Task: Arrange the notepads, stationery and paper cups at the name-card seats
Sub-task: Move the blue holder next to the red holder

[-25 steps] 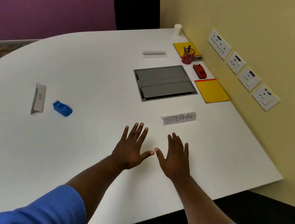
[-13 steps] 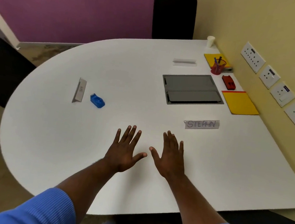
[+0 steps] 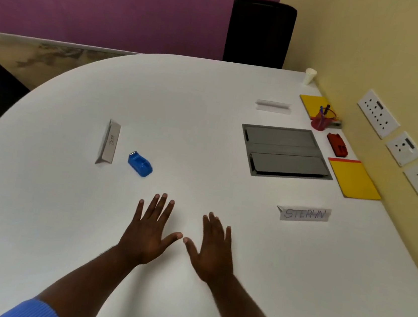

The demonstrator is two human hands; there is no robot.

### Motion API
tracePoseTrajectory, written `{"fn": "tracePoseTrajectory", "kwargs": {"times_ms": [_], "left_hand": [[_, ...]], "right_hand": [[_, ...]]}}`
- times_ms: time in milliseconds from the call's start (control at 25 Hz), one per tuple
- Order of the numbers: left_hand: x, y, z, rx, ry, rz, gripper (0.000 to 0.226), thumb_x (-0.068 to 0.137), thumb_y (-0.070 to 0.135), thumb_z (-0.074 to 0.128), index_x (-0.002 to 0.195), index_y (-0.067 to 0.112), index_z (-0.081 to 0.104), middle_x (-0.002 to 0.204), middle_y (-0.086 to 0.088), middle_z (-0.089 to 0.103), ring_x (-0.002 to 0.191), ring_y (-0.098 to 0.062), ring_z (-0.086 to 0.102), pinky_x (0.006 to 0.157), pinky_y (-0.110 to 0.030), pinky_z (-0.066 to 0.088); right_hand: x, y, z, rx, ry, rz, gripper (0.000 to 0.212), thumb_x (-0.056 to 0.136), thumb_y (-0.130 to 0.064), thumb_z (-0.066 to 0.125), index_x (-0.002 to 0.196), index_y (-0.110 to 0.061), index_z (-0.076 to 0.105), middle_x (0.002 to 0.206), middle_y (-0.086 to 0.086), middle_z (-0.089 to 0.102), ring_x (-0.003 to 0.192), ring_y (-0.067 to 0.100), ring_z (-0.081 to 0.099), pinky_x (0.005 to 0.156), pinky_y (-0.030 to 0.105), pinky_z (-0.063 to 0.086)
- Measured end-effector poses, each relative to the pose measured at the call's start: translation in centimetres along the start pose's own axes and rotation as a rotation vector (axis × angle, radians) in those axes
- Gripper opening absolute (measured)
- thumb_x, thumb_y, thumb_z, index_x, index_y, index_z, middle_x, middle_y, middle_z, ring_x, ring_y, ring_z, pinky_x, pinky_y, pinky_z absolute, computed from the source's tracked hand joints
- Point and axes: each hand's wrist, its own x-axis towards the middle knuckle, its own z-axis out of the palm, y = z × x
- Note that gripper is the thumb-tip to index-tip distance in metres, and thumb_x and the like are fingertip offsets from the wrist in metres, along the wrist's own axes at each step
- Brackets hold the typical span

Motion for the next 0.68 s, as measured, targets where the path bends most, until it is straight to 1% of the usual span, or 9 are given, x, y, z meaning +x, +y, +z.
{"fn": "tracePoseTrajectory", "kwargs": {"times_ms": [120,200,320,520,600,680], "left_hand": [[1.2,-5.7,0.6,-0.001,-0.046,-0.043,0.092,0.093,0.083,0.007,0.162,0.025,-0.012,0.169,-0.001,-0.019,0.156,-0.021,-0.021,0.127,-0.052,-0.009],[1.9,-8.8,0.9,0.018,-0.074,-0.067,0.094,0.090,0.084,0.001,0.161,0.023,-0.012,0.168,-0.002,-0.020,0.156,-0.022,-0.021,0.126,-0.052,-0.010],[3.2,-12.3,1.5,0.016,-0.119,-0.098,0.097,0.086,0.085,-0.006,0.159,0.023,-0.018,0.167,-0.002,-0.024,0.154,-0.021,-0.024,0.124,-0.049,-0.014],[6.8,-15.7,2.2,-0.053,-0.146,-0.113,0.097,0.086,0.086,-0.005,0.159,0.024,-0.021,0.167,-0.002,-0.024,0.154,-0.020,-0.024,0.123,-0.048,-0.015],[8.4,-16.4,2.3,-0.085,-0.157,-0.124,0.100,0.085,0.087,-0.006,0.159,0.022,-0.020,0.167,-0.003,-0.022,0.156,-0.020,-0.019,0.124,-0.050,-0.013],[10.1,-17.1,2.6,-0.122,-0.165,-0.156,0.105,0.084,0.088,-0.006,0.161,0.016,-0.015,0.168,-0.004,-0.017,0.158,-0.021,-0.012,0.126,-0.051,-0.009]], "right_hand": [[3.7,-3.6,3.1,0.016,-0.054,0.020,0.082,0.098,-0.071,0.036,0.155,-0.012,0.039,0.163,0.007,0.034,0.151,0.023,0.031,0.123,0.054,0.023],[5.8,-5.5,4.7,0.036,-0.069,0.033,0.084,0.098,-0.072,0.033,0.156,-0.013,0.035,0.165,0.005,0.030,0.153,0.021,0.026,0.125,0.052,0.018],[8.5,-7.0,6.7,0.050,-0.109,0.048,0.086,0.096,-0.074,0.030,0.159,-0.014,0.029,0.167,0.005,0.024,0.155,0.021,0.019,0.126,0.049,0.010],[13.1,-7.8,9.4,0.023,-0.178,0.072,0.090,0.095,-0.076,0.024,0.162,-0.016,0.016,0.169,0.003,0.014,0.157,0.019,0.009,0.127,0.044,0.000],[14.9,-7.8,10.3,0.028,-0.196,0.065,0.091,0.094,-0.076,0.023,0.162,-0.016,0.013,0.169,0.004,0.014,0.157,0.019,0.009,0.127,0.043,-0.001],[17.1,-8.1,11.3,0.035,-0.212,0.054,0.091,0.094,-0.074,0.025,0.162,-0.014,0.013,0.168,0.006,0.019,0.156,0.021,0.012,0.127,0.045,0.001]]}}
